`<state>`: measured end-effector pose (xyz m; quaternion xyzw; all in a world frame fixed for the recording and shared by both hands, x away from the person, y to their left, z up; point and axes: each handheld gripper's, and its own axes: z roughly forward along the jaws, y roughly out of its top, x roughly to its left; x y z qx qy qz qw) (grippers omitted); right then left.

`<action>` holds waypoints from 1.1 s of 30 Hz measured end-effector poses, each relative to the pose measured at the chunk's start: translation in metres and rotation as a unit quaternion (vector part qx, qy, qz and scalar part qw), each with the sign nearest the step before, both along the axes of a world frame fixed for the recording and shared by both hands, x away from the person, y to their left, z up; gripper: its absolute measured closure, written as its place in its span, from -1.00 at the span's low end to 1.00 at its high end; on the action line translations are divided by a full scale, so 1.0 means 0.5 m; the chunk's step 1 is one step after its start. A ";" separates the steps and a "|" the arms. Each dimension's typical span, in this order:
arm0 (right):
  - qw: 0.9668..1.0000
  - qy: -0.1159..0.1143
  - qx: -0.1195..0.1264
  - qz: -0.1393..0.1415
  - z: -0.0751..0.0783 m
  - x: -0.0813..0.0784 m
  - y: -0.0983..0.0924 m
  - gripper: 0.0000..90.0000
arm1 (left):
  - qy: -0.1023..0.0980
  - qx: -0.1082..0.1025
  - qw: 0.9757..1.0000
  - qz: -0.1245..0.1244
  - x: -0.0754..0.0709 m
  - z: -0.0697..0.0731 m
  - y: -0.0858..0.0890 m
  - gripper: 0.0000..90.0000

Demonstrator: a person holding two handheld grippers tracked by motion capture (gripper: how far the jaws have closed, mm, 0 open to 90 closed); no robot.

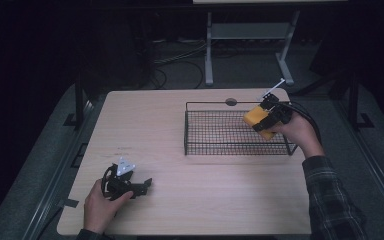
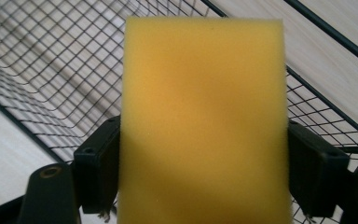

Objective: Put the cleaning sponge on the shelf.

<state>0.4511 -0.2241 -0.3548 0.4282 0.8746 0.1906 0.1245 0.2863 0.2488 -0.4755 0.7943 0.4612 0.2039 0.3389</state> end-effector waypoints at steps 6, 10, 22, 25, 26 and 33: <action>1.000 0.014 0.001 -0.011 -0.018 0.021 -0.005 -0.50 | 0.000 0.000 1.000 0.000 0.000 0.000 0.000 -0.71; 1.000 0.017 -0.001 -0.023 -0.028 0.031 -0.007 -0.50 | 0.000 0.000 1.000 0.000 0.000 0.000 0.000 -0.71; 0.998 0.040 0.002 -0.042 -0.074 0.039 -0.006 -0.50 | 0.000 0.000 1.000 0.000 0.000 0.000 0.000 -0.71; 0.998 0.044 0.002 -0.044 -0.083 0.040 -0.006 -0.50 | 0.000 0.000 1.000 0.000 0.000 0.000 0.000 -0.71; 0.998 0.047 0.003 -0.045 -0.087 0.041 -0.006 -0.50 | 0.000 0.000 1.000 0.000 0.000 0.000 0.000 -0.71; 0.997 0.061 0.002 -0.050 -0.107 0.043 -0.004 -0.50 | 0.000 0.000 1.000 0.000 0.000 0.000 0.000 -0.71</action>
